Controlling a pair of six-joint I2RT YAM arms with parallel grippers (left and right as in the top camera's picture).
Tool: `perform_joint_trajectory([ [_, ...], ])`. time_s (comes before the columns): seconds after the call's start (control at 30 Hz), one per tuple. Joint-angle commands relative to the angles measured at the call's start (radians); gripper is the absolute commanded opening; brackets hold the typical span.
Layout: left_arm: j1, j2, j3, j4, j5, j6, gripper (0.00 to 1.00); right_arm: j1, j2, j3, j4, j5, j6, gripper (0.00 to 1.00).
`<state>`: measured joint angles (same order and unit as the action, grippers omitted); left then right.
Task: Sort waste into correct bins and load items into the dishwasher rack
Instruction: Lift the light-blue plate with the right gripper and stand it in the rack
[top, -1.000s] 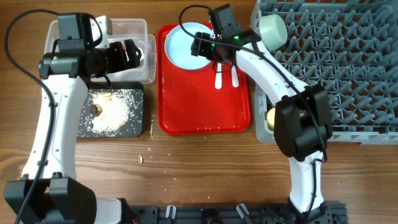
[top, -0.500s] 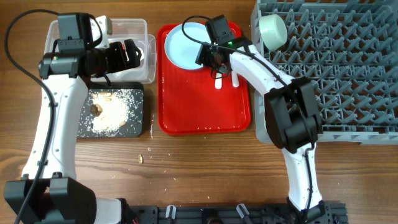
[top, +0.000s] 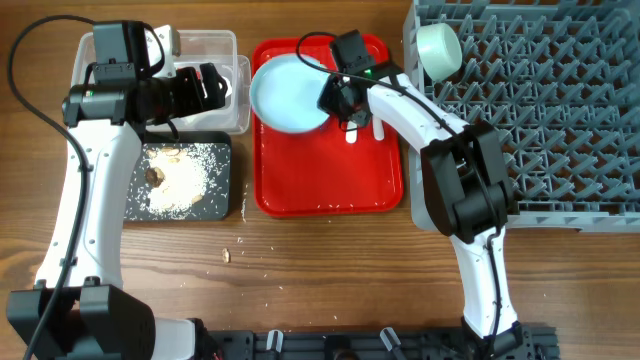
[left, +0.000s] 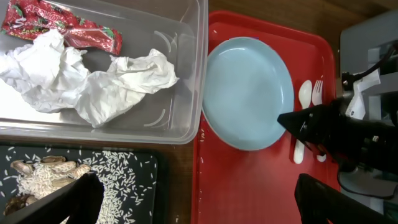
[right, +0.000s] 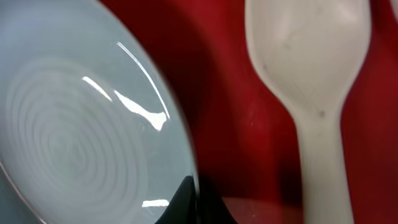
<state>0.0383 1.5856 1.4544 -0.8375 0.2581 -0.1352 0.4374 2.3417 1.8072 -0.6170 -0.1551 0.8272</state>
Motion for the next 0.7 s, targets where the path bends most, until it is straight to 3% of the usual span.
perform_joint_trajectory([
  [0.0,-0.003,-0.002,0.016,0.002,-0.005,0.008,1.00,-0.018,-0.020,0.003,-0.008,-0.092,-0.098,0.04],
  [0.27,-0.003,-0.002,0.016,0.002,-0.005,0.008,1.00,-0.057,-0.311,0.007,-0.065,0.007,-0.396,0.04],
  [0.5,-0.003,-0.002,0.016,0.002,-0.005,0.008,1.00,-0.127,-0.569,0.006,-0.269,0.568,-0.550,0.04],
  [0.67,-0.003,-0.002,0.016,0.002,-0.005,0.008,1.00,-0.184,-0.598,0.004,-0.377,0.886,-0.702,0.04],
])
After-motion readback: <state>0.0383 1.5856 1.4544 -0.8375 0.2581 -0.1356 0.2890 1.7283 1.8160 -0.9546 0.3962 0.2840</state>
